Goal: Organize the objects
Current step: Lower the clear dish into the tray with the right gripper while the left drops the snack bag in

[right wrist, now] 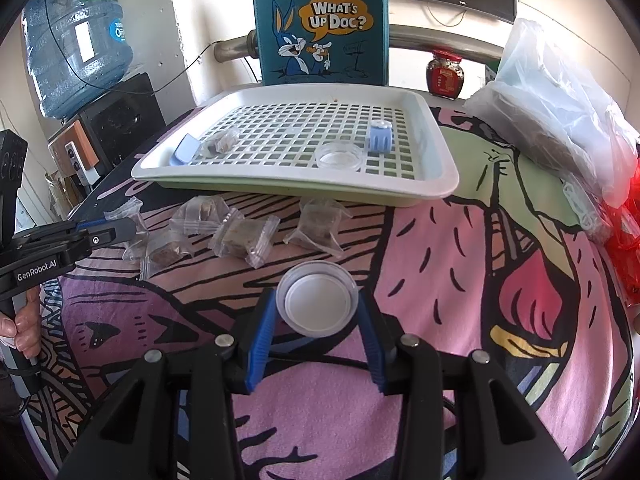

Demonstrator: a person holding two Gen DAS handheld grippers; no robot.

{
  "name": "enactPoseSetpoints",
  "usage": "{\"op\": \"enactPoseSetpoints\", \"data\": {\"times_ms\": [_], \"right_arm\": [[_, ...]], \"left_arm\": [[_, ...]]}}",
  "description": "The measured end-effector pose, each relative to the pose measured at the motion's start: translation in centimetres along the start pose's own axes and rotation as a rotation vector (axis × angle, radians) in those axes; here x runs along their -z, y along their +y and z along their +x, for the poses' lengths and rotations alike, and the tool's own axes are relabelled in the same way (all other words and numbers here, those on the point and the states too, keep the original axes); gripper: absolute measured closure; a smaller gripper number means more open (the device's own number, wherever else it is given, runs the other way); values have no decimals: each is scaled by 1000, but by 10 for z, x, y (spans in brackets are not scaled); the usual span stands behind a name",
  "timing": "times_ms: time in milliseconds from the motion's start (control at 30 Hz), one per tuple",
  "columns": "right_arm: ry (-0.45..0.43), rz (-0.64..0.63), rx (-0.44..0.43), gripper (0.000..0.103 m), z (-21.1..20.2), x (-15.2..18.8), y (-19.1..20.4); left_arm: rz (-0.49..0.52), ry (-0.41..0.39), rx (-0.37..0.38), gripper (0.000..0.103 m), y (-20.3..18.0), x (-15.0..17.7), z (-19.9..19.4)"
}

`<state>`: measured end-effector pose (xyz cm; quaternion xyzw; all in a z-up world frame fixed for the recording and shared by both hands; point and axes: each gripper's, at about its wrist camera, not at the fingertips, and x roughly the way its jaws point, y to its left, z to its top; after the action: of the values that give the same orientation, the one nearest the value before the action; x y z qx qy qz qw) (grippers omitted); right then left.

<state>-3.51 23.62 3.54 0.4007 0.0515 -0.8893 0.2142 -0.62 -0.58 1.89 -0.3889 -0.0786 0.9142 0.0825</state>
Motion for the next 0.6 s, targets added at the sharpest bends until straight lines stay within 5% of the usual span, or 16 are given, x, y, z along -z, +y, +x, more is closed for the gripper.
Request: {"op": "enactPoseSetpoints", "data": {"times_ms": [600], "right_arm": [[-16, -5, -1, 63, -2, 0, 1]], "left_arm": [[5, -13, 12, 90, 1, 0, -2]]}}
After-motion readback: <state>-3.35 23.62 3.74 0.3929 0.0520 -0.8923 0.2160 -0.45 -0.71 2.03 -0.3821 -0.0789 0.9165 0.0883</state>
